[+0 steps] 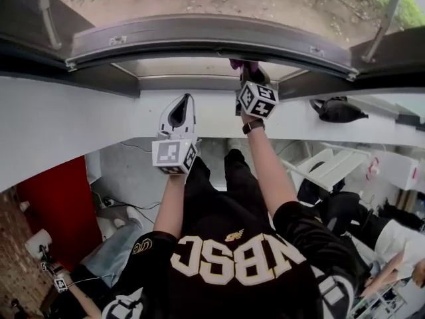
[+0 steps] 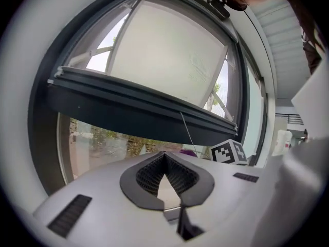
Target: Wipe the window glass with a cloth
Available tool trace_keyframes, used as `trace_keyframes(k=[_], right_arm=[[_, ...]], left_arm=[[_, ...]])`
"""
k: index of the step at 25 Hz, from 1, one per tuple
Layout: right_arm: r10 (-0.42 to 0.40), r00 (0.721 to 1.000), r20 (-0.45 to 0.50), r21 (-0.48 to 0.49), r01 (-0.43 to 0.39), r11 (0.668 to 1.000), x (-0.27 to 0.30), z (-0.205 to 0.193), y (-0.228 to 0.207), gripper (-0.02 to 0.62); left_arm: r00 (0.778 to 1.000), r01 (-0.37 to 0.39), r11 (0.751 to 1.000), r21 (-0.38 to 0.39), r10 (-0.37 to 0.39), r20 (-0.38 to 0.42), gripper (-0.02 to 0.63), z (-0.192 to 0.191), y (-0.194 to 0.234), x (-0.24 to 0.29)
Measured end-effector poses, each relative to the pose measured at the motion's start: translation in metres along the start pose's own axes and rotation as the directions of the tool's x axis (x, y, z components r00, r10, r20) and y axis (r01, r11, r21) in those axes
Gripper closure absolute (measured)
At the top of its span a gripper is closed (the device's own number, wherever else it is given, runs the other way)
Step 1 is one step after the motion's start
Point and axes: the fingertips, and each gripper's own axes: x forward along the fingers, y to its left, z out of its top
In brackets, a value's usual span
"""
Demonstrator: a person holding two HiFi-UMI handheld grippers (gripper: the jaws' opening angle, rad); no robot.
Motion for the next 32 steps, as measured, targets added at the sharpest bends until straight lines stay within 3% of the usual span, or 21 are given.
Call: trace_keyframes(k=[4,8,10,12,17,22,25,27,29,32], right_arm=[[-0.163,0.986,0.026,0.082,0.16,0.984,-0.028,0.015,-0.088,0.531],[-0.335,0.942,0.035,0.242,0.317,0.917,-0.065,0.025,-0.176,0.531],[-0.38,0.925,0.024,0.299,0.356,0.885,-0.076,0.026,-0.207,0.531],[-0.378,0.926,0.017,0.314,0.354,0.881,-0.078,0.027,-0.222,0.531],[-0.274,0.962,-0.001,0.263,0.265,0.928,-0.076,0.009,-0.218,0.531],[-0.13,0.988,-0.082,0.198,0.144,0.97,-0.056,-0.05,-0.142,0.531],[0.049,0.986,-0.159,0.078,-0.037,0.996,-0.05,-0.1,-0.052,0.531],[0.2,0.959,-0.202,-0.041,-0.213,0.976,-0.038,-0.122,0.025,0.531],[0.32,0.919,-0.231,-0.122,-0.353,0.927,-0.026,-0.136,0.099,0.531],[0.428,0.871,-0.242,-0.144,-0.468,0.872,0.001,-0.148,0.2,0.531]], left_arm=[[0.998,0.066,0.997,0.03,-0.066,-0.012,0.586,0.0,-0.047,0.022],[0.993,0.119,0.991,0.058,-0.118,-0.024,0.586,-0.002,-0.094,0.034],[0.991,0.132,0.989,0.072,-0.13,-0.033,0.586,-0.003,-0.112,0.04],[0.991,0.135,0.987,0.09,-0.132,-0.036,0.586,-0.004,-0.126,0.047],[0.998,0.04,0.997,0.065,-0.037,-0.043,0.586,-0.022,-0.137,0.051],[0.998,-0.038,0.994,0.1,0.042,-0.041,0.586,-0.026,-0.089,0.042],[0.996,-0.091,0.992,0.091,0.093,-0.014,0.586,-0.029,-0.042,0.021],[0.991,-0.129,0.988,0.087,0.127,0.031,0.586,-0.022,-0.004,0.008],[0.985,-0.165,0.984,0.069,0.161,0.062,0.586,-0.011,0.038,-0.014],[0.984,-0.17,0.982,0.085,0.164,0.064,0.586,0.016,0.1,-0.052]])
